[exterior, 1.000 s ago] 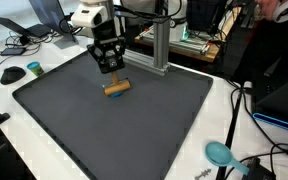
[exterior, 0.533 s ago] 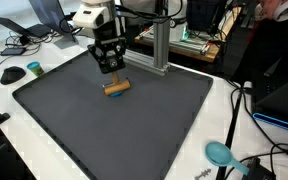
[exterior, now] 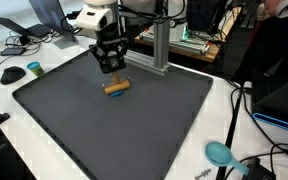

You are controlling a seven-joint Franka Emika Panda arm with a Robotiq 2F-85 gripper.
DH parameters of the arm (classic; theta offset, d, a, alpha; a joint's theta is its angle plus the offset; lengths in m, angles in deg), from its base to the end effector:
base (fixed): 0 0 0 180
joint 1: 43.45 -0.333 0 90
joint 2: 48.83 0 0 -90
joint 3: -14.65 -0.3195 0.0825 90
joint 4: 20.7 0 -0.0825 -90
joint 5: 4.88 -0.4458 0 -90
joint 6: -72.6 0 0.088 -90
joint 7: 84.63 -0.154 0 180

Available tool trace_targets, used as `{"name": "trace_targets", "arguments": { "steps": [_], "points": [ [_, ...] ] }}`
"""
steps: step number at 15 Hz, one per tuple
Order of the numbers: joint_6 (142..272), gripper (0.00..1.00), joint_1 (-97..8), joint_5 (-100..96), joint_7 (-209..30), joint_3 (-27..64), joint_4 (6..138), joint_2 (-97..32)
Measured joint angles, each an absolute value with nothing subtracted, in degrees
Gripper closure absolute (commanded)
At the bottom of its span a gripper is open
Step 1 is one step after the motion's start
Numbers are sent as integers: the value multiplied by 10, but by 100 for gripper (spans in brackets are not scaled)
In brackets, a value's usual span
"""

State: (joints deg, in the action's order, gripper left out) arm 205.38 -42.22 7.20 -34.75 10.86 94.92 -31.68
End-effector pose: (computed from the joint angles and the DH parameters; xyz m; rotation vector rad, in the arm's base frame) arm 0.6450 0.0180 0.2189 2.6055 1.5189 -0.0792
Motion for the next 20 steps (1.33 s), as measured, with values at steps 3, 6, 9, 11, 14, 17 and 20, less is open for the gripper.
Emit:
{"name": "trace_targets", "arguments": {
  "steps": [3,6,9,11,14,17,20],
  "points": [
    [2050,78,-423,78,-352,109,949,-317],
    [2044,78,-423,82,-352,110,948,-317],
    [2032,78,-423,86,-352,113,946,-317],
    [2009,78,-422,94,-352,118,946,-314],
    [1973,78,-421,106,-352,127,939,-306],
    [1968,78,-415,88,-358,128,931,-304],
    [1980,78,-404,43,-395,129,929,-306]
  ]
}}
